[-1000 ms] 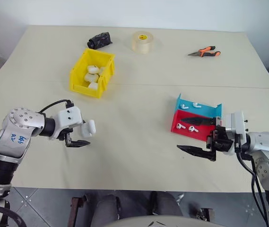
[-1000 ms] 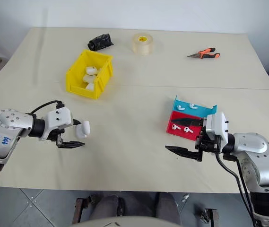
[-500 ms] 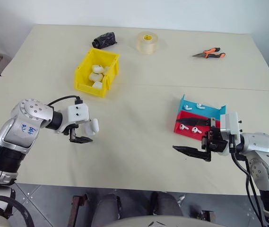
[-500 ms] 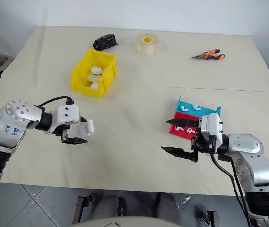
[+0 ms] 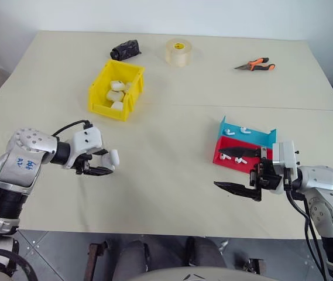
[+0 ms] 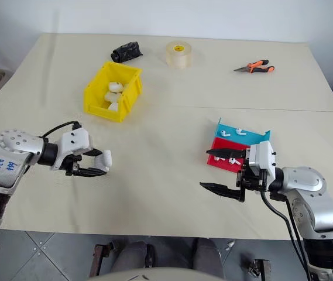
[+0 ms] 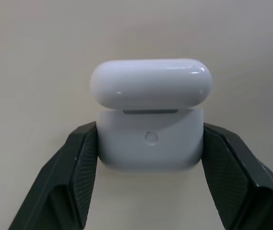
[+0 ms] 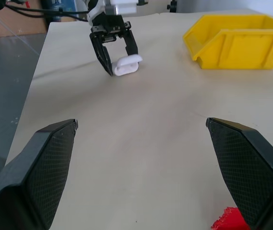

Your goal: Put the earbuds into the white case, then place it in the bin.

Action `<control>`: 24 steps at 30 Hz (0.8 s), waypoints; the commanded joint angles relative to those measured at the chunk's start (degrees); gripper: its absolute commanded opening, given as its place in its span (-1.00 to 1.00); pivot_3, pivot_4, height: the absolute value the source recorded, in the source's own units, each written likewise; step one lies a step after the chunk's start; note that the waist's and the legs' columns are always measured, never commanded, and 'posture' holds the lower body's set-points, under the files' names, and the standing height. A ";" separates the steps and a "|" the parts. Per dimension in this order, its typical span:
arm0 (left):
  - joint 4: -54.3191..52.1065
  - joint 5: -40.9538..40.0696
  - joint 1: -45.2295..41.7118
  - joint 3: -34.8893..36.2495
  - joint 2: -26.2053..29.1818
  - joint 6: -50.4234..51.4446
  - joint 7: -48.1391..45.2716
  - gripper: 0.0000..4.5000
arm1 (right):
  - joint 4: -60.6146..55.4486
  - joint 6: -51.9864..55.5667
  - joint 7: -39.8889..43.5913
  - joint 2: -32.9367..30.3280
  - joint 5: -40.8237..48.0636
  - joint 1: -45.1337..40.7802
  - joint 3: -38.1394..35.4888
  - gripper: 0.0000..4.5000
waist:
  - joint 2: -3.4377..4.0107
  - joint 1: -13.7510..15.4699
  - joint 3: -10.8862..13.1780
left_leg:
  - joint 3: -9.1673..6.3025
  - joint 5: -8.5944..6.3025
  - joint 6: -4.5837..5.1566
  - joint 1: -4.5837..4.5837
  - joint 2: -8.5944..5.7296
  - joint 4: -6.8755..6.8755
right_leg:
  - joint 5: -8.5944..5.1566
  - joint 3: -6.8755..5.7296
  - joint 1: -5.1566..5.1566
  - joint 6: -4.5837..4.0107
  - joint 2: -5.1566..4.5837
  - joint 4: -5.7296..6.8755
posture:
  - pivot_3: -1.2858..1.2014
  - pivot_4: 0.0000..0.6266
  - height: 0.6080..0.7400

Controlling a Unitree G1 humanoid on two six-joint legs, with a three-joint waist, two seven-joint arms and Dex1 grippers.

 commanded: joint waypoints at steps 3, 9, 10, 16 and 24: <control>-7.65 -16.54 3.17 11.87 -9.45 -15.60 -5.19 0.25 | 1.67 -1.55 1.23 -3.08 -0.14 0.73 -4.70 1.00 | -0.02 0.30 0.01 | -0.03 -0.02 0.04 -0.04 -0.03 0.08 | 0.00 -0.02 0.01 0.00 -0.05 0.02 | 0.03 -0.52 1.00; -17.21 -21.07 3.54 6.94 -20.14 -16.60 -0.76 0.25 | 4.16 -1.29 3.15 -7.75 -0.90 3.71 -9.33 1.00 | -0.02 0.61 0.00 | -0.04 -0.05 0.08 0.00 -0.05 0.09 | 0.01 -0.01 0.08 0.02 -0.06 0.00 | 0.03 -0.52 1.00; -18.02 -22.08 3.45 6.13 -22.22 -16.05 0.26 0.25 | 4.68 -1.13 3.56 -8.81 -1.20 4.46 -10.31 1.00 | -0.02 0.70 0.00 | -0.02 -0.06 0.10 0.00 -0.06 0.10 | 0.02 0.01 0.08 0.03 -0.06 0.00 | 0.03 -0.52 1.00; -16.59 -21.84 3.37 0.88 -30.32 -18.68 0.63 0.25 | 7.84 -0.21 3.81 -15.12 -4.24 8.46 -15.82 1.00 | -0.01 1.06 0.00 | 0.00 -0.08 0.15 0.02 -0.07 0.12 | 0.03 0.00 0.11 0.05 -0.07 -0.05 | 0.03 -0.52 1.00; -9.91 -19.59 2.58 -4.22 -36.65 -23.91 -1.97 0.25 | 6.20 11.67 0.82 -25.56 -10.56 10.25 -12.06 1.00 | 0.02 0.95 -0.02 | 0.08 -0.08 0.16 0.03 -0.06 0.12 | 0.03 0.01 0.13 0.06 -0.07 -0.14 | 0.03 -0.52 1.00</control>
